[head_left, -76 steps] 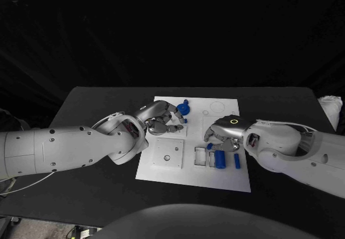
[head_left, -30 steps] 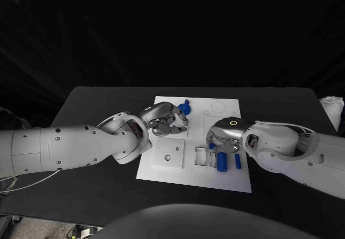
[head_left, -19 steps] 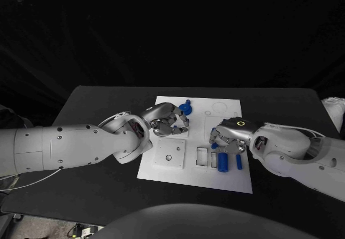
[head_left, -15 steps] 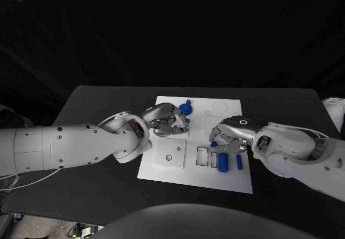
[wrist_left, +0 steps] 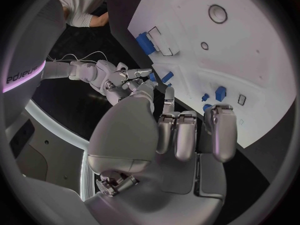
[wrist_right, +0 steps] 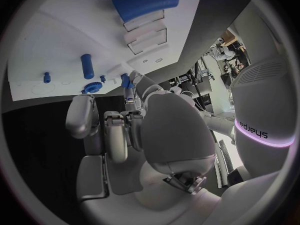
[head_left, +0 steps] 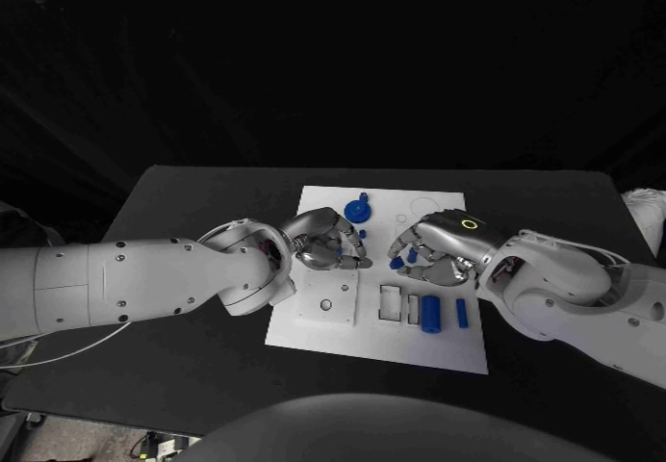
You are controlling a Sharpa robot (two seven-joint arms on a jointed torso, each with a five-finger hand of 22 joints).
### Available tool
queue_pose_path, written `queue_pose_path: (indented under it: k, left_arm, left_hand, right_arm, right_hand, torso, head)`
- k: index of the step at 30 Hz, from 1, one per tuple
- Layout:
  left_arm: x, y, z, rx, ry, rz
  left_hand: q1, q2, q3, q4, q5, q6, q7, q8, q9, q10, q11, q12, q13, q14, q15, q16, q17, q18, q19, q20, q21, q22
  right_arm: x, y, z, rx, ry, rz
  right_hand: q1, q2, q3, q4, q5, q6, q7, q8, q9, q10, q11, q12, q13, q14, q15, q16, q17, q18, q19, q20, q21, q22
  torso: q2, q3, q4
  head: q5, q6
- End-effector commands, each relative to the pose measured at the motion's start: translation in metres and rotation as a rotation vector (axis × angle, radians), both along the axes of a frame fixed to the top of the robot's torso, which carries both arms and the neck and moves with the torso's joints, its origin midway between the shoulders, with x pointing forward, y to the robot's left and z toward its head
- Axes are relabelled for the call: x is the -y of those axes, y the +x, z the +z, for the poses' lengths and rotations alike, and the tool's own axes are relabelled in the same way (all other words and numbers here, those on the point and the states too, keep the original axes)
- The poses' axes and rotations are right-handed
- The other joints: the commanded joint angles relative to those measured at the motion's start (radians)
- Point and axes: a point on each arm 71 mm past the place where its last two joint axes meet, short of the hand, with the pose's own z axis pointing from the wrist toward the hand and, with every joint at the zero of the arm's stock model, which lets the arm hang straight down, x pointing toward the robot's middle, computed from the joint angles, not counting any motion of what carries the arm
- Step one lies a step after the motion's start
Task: Assemble the parts on the task board
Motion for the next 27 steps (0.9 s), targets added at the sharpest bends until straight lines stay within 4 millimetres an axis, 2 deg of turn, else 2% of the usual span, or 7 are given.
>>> queue_pose_path:
  k: [1,4,5,7,10,17,27]
  left_arm:
    - [0.003,-0.002,-0.008,-0.176,-0.055,0.026]
    - [0.006,-0.002,-0.01,-0.201,-0.071,0.016]
    - [0.006,-0.002,-0.01,-0.201,-0.071,0.016]
    - [0.008,-0.002,-0.011,-0.216,-0.084,0.004]
    - [0.01,-0.002,-0.011,-0.227,-0.094,-0.006]
    - [0.014,-0.003,-0.013,-0.244,-0.097,-0.016]
    - [0.016,-0.002,-0.011,-0.232,-0.128,-0.006]
  left_hand:
    - [0.006,0.001,-0.009,0.002,-0.006,0.004,0.001,-0.003,-0.003,0.103,0.008,0.002,0.263,0.105,0.002,0.002,0.263,0.002,0.034,0.001,-0.007,0.229]
    - [-0.022,-0.001,-0.043,0.003,0.015,0.062,-0.014,0.031,0.007,0.103,-0.001,0.002,0.263,0.105,-0.002,0.002,0.263,0.004,0.029,0.002,-0.013,0.227]
    - [-0.022,-0.001,-0.043,0.003,0.015,0.062,-0.014,0.031,0.007,0.103,-0.001,0.002,0.263,0.105,-0.002,0.002,0.263,0.004,0.029,0.002,-0.013,0.227]
    - [-0.057,0.0,-0.073,0.003,0.013,0.078,-0.021,0.058,0.02,0.103,-0.006,0.002,0.263,0.105,-0.005,0.002,0.263,0.006,0.023,-0.001,-0.021,0.225]
    - [-0.09,0.005,-0.102,0.003,0.007,0.072,-0.023,0.077,0.031,0.103,-0.007,0.002,0.263,0.105,-0.006,0.002,0.263,0.007,0.019,-0.003,-0.025,0.223]
    - [-0.105,0.014,-0.124,0.002,-0.011,0.052,-0.02,0.087,0.038,0.103,-0.005,0.002,0.263,0.105,-0.005,0.002,0.263,0.009,0.013,-0.003,-0.032,0.221]
    - [-0.118,0.032,-0.137,0.003,-0.022,0.051,-0.022,0.102,0.046,0.103,-0.006,0.002,0.263,0.105,-0.005,0.002,0.263,0.009,0.014,-0.003,-0.03,0.222]
  right_arm:
    - [-0.004,0.0,0.004,0.02,0.052,0.003]
    - [-0.009,0.0,0.005,0.017,0.055,0.01]
    - [-0.009,0.0,0.005,0.017,0.055,0.01]
    - [-0.012,-0.001,0.005,0.015,0.057,0.016]
    - [-0.015,-0.001,0.005,0.013,0.057,0.022]
    - [-0.02,-0.002,0.005,0.009,0.057,0.03]
    - [-0.022,-0.002,0.003,-0.007,0.039,0.037]
  right_hand:
    - [-0.007,0.001,-0.005,0.0,0.004,0.007,0.002,-0.001,0.001,0.016,0.008,0.003,0.141,0.103,0.007,0.003,0.263,0.004,0.001,0.005,0.003,0.154]
    - [-0.007,0.001,-0.005,0.0,0.006,0.009,0.001,-0.001,0.002,0.015,0.007,0.002,0.14,0.103,0.007,0.003,0.263,0.005,0.0,0.005,0.002,0.154]
    - [-0.007,0.001,-0.005,0.0,0.006,0.009,0.001,-0.001,0.002,0.015,0.007,0.002,0.14,0.103,0.007,0.003,0.263,0.005,0.0,0.005,0.002,0.154]
    - [-0.007,0.001,-0.005,0.0,0.006,0.009,0.001,-0.001,0.002,0.015,0.007,0.002,0.14,0.103,0.007,0.003,0.263,0.005,0.0,0.005,0.002,0.154]
    - [-0.007,0.001,-0.005,0.0,0.007,0.01,0.001,-0.001,0.002,0.015,0.007,0.002,0.139,0.103,0.007,0.003,0.263,0.005,0.0,0.005,0.002,0.154]
    - [-0.007,0.001,-0.005,0.0,0.007,0.009,0.001,-0.001,0.002,0.016,0.007,0.002,0.14,0.103,0.007,0.003,0.263,0.005,0.001,0.005,0.003,0.154]
    - [-0.007,0.001,-0.005,0.0,0.007,0.009,0.001,-0.001,0.003,0.015,0.007,0.002,0.139,0.103,0.007,0.003,0.263,0.005,0.001,0.005,0.003,0.154]
  torso:
    - [0.0,0.0004,0.0002]
    - [-0.001,0.0,0.0001]
    - [-0.001,0.0,0.0001]
    - [0.0,0.0,0.0]
    - [0.0,0.0003,0.0005]
    - [-0.001,0.0001,-0.0005]
    - [-0.001,0.0006,-0.0003]
  head:
    - [0.001,0.0]
    - [0.0,0.0]
    - [0.0,0.0]
    - [-0.002,0.0]
    - [-0.001,0.0]
    - [-0.001,0.0]
    - [-0.002,0.0]
